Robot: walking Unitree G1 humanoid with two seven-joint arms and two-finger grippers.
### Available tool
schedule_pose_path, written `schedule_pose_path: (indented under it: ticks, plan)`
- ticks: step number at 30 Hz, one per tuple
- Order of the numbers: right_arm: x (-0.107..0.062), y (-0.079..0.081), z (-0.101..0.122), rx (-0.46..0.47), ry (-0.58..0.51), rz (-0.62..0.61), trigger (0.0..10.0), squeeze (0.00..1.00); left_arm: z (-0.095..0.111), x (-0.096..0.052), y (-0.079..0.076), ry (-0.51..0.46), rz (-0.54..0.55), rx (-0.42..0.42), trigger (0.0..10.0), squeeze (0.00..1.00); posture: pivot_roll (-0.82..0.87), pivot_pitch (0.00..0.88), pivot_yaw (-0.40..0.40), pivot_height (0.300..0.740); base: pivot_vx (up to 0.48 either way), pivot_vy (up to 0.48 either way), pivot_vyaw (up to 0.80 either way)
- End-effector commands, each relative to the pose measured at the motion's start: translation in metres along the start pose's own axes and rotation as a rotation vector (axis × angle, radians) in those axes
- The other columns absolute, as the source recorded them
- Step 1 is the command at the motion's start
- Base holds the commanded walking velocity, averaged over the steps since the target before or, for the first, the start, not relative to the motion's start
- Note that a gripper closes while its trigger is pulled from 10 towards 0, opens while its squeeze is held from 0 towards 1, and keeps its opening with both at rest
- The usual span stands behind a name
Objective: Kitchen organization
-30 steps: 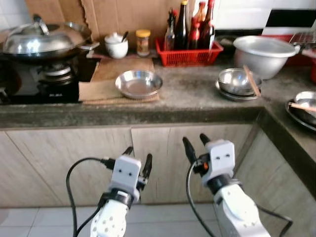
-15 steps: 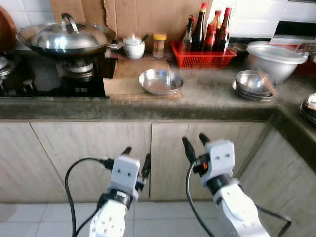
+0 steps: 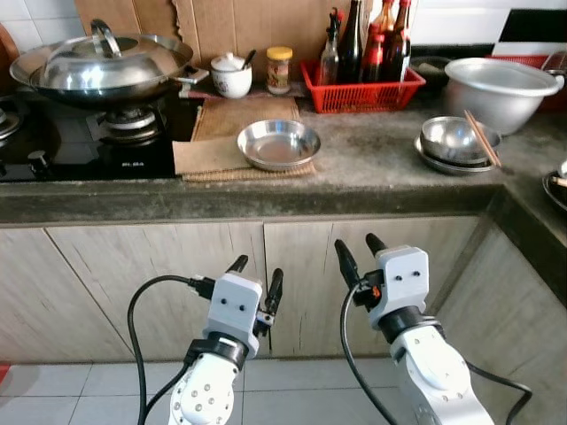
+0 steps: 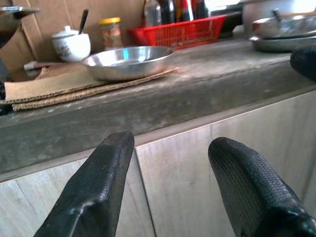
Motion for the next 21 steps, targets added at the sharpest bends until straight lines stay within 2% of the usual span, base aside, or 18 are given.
schedule_pose_path:
  ticks: [1, 21]
  plan:
    - [0.0015, -0.0019, -0.0002, 0.001, -0.003, 0.002, 10.0, 0.00, 0.0014, -0.0010, 0.0003, -0.008, -0.001, 0.014, 10.0, 0.00, 0.15, 0.041, -0.024, 0.740, 0.386, 0.000, 0.00]
    - [0.0047, -0.0015, 0.0021, -0.003, -0.016, 0.013, 10.0, 0.00, -0.0018, -0.0017, 0.0007, 0.005, 0.000, 0.013, 10.0, 0.00, 0.15, 0.052, -0.023, 0.740, 0.402, 0.000, 0.00]
Point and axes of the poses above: a point about 5 cm out from each wrist's last joint towards the gripper, its own x axis pointing out of the wrist towards the gripper, its own z axis along the axis of the wrist's last joint, y = z × x, the point moved 1 cm from there along x, pointing out of the wrist towards the gripper, and after that the axes turned 14 degrees about -x, right-handed, at the moved point
